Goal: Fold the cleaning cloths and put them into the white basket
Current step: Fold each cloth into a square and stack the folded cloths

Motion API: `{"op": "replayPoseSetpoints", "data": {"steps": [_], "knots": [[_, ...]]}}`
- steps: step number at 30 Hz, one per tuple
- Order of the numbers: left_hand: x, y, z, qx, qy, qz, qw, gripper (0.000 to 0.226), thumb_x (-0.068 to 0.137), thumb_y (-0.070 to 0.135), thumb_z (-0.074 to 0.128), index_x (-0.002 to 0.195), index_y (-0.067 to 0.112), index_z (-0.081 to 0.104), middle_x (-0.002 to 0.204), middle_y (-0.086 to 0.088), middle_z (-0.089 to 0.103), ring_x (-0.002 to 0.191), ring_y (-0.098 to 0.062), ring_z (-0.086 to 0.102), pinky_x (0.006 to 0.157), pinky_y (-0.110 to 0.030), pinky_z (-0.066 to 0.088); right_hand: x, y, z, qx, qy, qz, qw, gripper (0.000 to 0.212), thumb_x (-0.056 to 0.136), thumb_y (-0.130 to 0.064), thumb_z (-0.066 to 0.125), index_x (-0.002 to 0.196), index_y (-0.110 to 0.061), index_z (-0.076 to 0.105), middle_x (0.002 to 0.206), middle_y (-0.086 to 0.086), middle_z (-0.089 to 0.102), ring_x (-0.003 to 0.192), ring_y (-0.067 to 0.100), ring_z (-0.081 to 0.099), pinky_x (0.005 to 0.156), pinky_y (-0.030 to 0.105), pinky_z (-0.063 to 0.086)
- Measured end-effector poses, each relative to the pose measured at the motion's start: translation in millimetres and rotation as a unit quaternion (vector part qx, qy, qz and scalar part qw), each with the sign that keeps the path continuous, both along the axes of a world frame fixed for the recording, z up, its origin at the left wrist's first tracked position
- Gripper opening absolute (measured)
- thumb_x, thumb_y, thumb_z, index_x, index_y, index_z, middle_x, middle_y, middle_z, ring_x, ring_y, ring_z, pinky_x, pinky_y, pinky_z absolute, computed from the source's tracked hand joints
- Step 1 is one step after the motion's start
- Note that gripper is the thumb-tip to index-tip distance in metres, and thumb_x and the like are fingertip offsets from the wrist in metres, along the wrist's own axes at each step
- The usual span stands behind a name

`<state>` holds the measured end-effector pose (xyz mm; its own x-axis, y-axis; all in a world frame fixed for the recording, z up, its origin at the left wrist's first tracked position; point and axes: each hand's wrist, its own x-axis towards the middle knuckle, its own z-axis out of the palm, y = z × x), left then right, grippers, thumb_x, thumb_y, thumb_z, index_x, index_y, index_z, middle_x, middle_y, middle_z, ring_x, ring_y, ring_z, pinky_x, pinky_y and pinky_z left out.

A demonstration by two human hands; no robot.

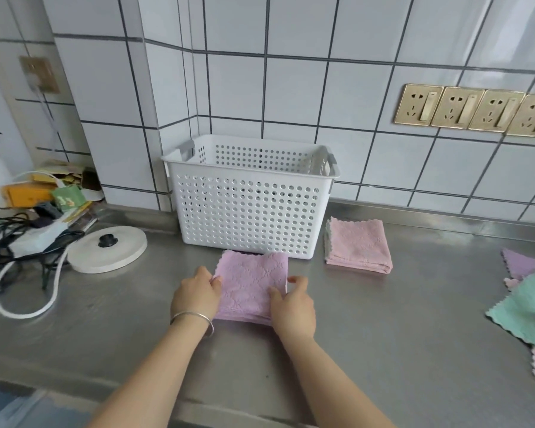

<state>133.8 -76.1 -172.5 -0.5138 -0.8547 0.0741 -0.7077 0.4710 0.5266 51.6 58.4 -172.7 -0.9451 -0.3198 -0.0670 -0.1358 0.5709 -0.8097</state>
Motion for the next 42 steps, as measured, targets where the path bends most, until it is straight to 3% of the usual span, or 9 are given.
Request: {"op": "replayPoseSetpoints", "data": {"steps": [7,10,15,21,25,29,36,39,42], "knots": [[7.4,18.1,26.2,-0.107,0.045,0.019,0.993,0.032,0.077,0.015,0.066,0.106,0.005,0.057,0.11,-0.026,0.054,0.106,-0.044,0.05,0.085,-0.05,0.045,-15.4,30.7,22.7,0.036,0.026,0.066,0.997,0.041,0.086,-0.033,0.052,0.122,-0.018,0.041,0.103,0.004,0.064,0.099,0.028,0.059,0.077,0.032,0.045],[-27.2,62.4,47.4,-0.157,0.09,-0.088,0.979,0.036,0.07,0.003,0.074,0.103,0.001,0.06,0.103,-0.029,0.056,0.098,-0.048,0.053,0.084,-0.054,0.045,-45.1,105.0,33.2,0.016,0.092,0.037,0.995,0.033,0.087,-0.029,0.051,0.119,-0.021,0.048,0.079,-0.01,0.055,0.086,0.019,0.055,0.069,0.028,0.04],[-93.1,189.5,82.7,-0.049,0.197,-0.288,0.936,0.022,0.08,0.014,0.066,0.101,0.015,0.058,0.101,0.0,0.062,0.091,-0.022,0.063,0.082,-0.035,0.046,-99.0,257.2,23.8,0.084,0.196,-0.124,0.969,0.026,0.085,-0.021,0.05,0.111,-0.019,0.056,0.1,-0.002,0.061,0.097,0.022,0.058,0.071,0.028,0.037],[-171.7,300.9,53.4,0.009,0.06,-0.456,0.888,0.026,0.084,0.025,0.063,0.078,0.044,0.045,0.085,0.012,0.06,0.079,-0.007,0.062,0.083,-0.027,0.05,-150.4,385.7,10.8,0.177,0.237,-0.229,0.928,0.03,0.087,-0.014,0.051,0.116,-0.017,0.058,0.117,0.0,0.058,0.11,0.023,0.05,0.083,0.031,0.043],[-215.0,349.5,28.1,-0.01,-0.002,-0.509,0.861,0.016,0.086,0.026,0.058,0.101,0.025,0.063,0.094,0.009,0.057,0.093,-0.009,0.062,0.085,-0.016,0.044,-187.0,418.4,-1.6,0.232,0.287,-0.191,0.91,0.035,0.056,-0.003,0.075,0.089,-0.016,0.073,0.087,0.003,0.066,0.079,0.03,0.061,0.062,0.037,0.052],[-254.1,393.6,20.3,-0.057,-0.008,-0.531,0.845,0.035,0.083,0.039,0.053,0.113,0.025,0.061,0.118,0.006,0.06,0.112,-0.015,0.056,0.097,-0.03,0.044,-215.3,432.1,-4.7,0.293,0.306,-0.121,0.898,0.028,0.035,-0.023,0.087,0.057,-0.029,0.071,0.07,-0.007,0.063,0.062,0.021,0.06,0.047,0.029,0.047],[-300.6,429.2,20.0,-0.125,-0.044,-0.539,0.832,0.076,0.062,0.066,0.019,0.107,0.026,0.065,0.112,0.005,0.063,0.108,-0.019,0.056,0.09,-0.033,0.047,-239.1,442.7,-4.7,0.241,0.329,-0.077,0.91,0.01,0.05,-0.037,0.067,0.045,-0.031,0.062,0.046,-0.014,0.053,0.045,0.009,0.05,0.045,0.017,0.024],[-303.4,435.0,23.9,-0.072,-0.016,-0.518,0.852,0.045,0.076,0.05,0.036,0.091,0.02,0.066,0.098,0.0,0.066,0.097,-0.024,0.06,0.079,-0.034,0.048,-237.2,444.1,2.1,0.164,0.397,-0.101,0.897,0.014,0.068,-0.024,0.06,0.057,-0.028,0.054,0.051,-0.014,0.054,0.046,0.009,0.05,0.046,0.017,0.032],[-301.6,435.5,45.4,-0.078,0.046,-0.504,0.859,0.027,0.089,0.02,0.047,0.107,0.027,0.065,0.102,-0.004,0.07,0.097,-0.029,0.062,0.076,-0.032,0.046,-235.2,448.6,24.3,0.144,0.45,-0.101,0.875,0.009,0.074,-0.03,0.054,0.068,-0.026,0.059,0.058,-0.015,0.058,0.051,0.008,0.054,0.05,0.02,0.038]]}}
